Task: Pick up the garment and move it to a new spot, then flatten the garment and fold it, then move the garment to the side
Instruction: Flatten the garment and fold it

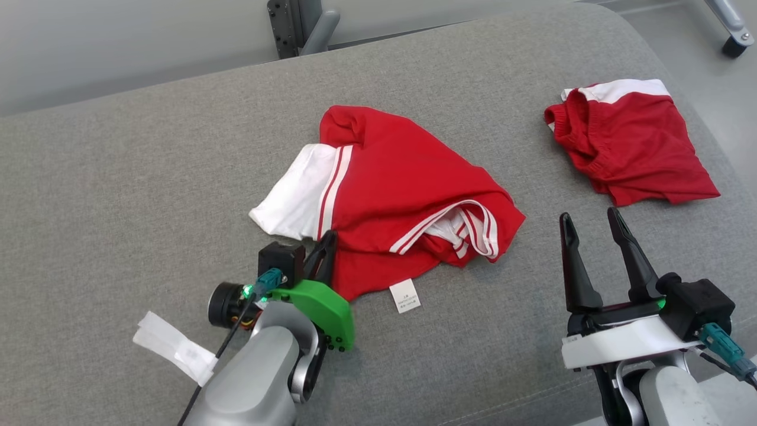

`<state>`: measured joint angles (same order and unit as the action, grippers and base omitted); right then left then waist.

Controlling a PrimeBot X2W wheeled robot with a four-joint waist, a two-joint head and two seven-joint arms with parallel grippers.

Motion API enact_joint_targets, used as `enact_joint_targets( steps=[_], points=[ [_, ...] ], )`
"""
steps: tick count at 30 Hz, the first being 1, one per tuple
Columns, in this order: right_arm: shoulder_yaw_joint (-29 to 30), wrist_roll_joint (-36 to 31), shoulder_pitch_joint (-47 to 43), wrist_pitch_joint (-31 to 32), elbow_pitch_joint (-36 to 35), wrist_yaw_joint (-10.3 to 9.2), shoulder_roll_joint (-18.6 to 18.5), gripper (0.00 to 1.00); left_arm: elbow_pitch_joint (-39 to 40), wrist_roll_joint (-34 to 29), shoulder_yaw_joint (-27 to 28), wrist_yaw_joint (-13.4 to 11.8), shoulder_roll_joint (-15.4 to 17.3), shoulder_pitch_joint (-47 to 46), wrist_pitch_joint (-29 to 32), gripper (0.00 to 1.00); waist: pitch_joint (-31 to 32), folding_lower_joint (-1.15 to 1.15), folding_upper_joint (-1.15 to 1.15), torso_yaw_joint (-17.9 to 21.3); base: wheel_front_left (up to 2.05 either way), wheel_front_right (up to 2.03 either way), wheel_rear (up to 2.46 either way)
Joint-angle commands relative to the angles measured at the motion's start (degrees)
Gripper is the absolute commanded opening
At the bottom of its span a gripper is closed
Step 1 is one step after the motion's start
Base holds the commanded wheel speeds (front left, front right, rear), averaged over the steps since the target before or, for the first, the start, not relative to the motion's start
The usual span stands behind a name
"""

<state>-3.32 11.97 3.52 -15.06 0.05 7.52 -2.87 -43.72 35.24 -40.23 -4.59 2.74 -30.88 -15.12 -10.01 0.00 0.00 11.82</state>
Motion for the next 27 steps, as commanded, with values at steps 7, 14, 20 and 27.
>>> enact_joint_targets(
  steps=[7, 14, 20, 27],
  points=[
    [-0.4, -0.1, 0.2, -0.2, -0.5, -0.06, 0.0, 1.00, 2.6, -7.2, 6.0, -1.6, 2.0, -5.6, 0.0, 0.00, -0.8, 0.00, 0.00, 0.0, 0.00, 0.00, 0.00],
    [-2.7, 0.2, 2.2, -0.2, 0.2, -0.06, -0.1, 1.00, -0.2, -10.8, 12.1, -3.2, 6.5, -15.5, 0.0, 0.00, -3.4, 0.00, 0.00, 4.2, 0.00, 0.00, 0.00],
    [-3.0, 0.1, 3.1, -0.2, 0.6, -0.06, 0.0, 1.00, -5.3, -13.3, 15.8, -4.7, 9.2, -22.0, 0.0, 0.00, -6.5, 0.00, 0.00, 8.0, 0.00, 0.00, 0.00],
    [-2.1, 0.2, 3.6, -0.2, 0.2, -0.06, 0.0, 1.00, -12.9, -13.2, 18.2, -4.8, 9.1, -21.4, 0.0, 1.00, -8.1, 0.00, 0.00, 8.5, 0.00, 0.00, 0.00]
  ],
)
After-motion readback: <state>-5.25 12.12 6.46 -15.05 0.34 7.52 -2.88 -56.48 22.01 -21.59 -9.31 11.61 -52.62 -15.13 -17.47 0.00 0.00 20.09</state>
